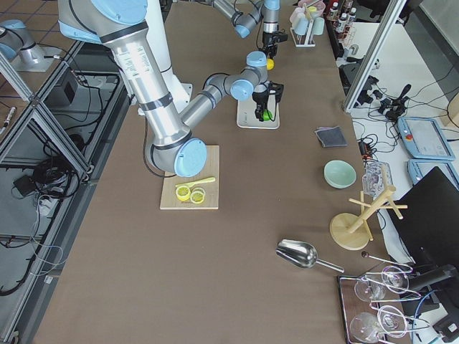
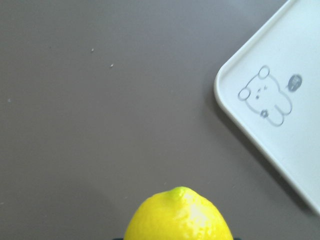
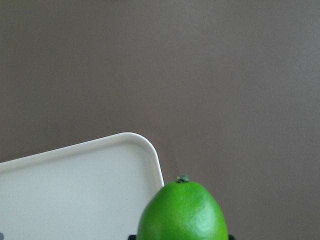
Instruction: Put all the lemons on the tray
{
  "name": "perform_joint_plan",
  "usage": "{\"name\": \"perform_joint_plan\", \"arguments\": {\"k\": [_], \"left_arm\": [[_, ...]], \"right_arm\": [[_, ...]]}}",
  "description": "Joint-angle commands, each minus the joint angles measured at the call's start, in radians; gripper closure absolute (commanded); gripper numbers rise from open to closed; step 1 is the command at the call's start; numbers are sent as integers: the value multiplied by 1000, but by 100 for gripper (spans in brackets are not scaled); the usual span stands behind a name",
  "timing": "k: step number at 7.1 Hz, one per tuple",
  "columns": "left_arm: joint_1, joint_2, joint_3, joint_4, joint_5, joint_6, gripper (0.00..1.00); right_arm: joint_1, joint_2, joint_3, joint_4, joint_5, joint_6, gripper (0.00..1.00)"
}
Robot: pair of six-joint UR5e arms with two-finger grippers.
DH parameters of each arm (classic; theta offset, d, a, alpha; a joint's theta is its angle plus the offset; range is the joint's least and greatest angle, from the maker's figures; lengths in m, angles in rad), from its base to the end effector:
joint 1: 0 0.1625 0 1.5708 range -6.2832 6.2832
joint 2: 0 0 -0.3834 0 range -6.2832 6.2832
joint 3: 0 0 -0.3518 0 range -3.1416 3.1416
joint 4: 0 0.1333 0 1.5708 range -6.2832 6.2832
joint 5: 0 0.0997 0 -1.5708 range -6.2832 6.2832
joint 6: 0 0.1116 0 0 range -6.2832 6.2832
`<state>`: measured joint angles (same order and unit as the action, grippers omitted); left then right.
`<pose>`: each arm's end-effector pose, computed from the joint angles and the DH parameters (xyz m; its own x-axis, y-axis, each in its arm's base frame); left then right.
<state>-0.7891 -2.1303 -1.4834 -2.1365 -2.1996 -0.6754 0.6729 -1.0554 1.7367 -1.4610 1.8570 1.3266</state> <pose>0.4065 -0.5056 0.2874 0.3932 0.4998 -0.7717 -0.1436 0.8624 0.4854 -0.4124 -0.4588 0.2789 0.6401 0.2136 0.7380 -0.2949 0.9553 -0.0207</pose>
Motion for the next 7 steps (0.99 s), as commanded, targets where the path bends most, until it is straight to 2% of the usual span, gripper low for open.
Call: {"name": "perform_joint_plan", "arguments": {"k": [1, 2, 4, 7], "left_arm": [[89, -83, 0, 1, 131, -374, 100], [100, -94, 5, 1, 138, -425, 100], [134, -103, 8, 35, 220, -424, 100], [192, -135, -8, 90, 277, -423, 100]], "right_arm": [[-10, 52, -58, 31, -22, -15, 100], [-13, 101, -124, 68, -33, -36, 100], [-24, 129, -221, 210, -36, -50, 100], [-49, 130, -243, 235, -35, -50, 100]]}}
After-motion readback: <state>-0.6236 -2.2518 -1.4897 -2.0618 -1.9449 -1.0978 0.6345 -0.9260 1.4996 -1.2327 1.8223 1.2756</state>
